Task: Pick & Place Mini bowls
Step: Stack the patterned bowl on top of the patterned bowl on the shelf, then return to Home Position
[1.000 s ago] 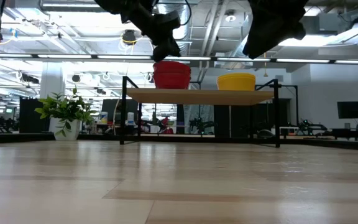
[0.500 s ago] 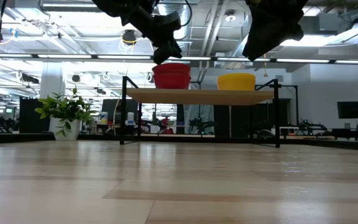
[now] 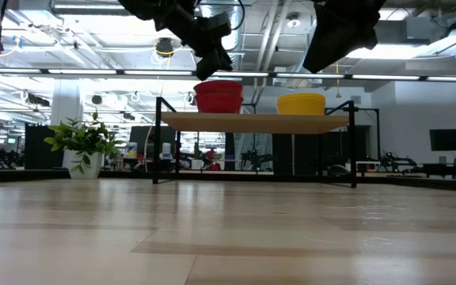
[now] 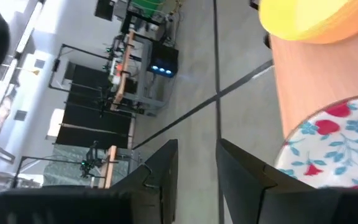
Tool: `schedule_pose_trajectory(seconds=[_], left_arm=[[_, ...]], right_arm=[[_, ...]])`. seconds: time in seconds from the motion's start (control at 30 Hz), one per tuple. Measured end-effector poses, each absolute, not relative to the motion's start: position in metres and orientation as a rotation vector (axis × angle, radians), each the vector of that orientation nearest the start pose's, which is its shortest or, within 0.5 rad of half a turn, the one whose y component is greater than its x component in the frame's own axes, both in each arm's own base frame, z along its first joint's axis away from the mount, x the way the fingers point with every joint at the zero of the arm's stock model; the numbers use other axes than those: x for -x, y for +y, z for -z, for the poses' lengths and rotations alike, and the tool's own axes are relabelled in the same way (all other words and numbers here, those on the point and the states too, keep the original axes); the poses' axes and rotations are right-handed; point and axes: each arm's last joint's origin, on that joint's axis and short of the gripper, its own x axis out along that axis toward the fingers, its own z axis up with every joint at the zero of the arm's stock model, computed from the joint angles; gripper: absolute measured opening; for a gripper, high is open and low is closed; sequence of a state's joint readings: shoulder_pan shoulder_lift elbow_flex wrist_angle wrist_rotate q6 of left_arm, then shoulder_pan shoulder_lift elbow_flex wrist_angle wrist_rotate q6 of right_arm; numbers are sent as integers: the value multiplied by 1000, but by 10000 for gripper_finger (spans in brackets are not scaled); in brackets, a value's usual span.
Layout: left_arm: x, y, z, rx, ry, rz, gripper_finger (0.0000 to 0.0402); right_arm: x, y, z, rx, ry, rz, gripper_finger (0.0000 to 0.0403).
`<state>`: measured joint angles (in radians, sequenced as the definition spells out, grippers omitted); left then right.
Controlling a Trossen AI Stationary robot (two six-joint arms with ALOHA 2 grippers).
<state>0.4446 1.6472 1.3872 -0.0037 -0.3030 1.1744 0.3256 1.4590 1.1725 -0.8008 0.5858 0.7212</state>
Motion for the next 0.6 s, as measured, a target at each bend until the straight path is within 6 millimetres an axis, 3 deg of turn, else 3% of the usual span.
schedule_pose_trajectory(seconds=[0.27,0.6], left_arm=[[-337,168,-350,-1097,631,-512,108],[-342,155,-352,-1104,618,-503,108]], right_arm=[[-279,77,-275,-144,791,542,107],[-278,74,-280,-101,724,607,107]])
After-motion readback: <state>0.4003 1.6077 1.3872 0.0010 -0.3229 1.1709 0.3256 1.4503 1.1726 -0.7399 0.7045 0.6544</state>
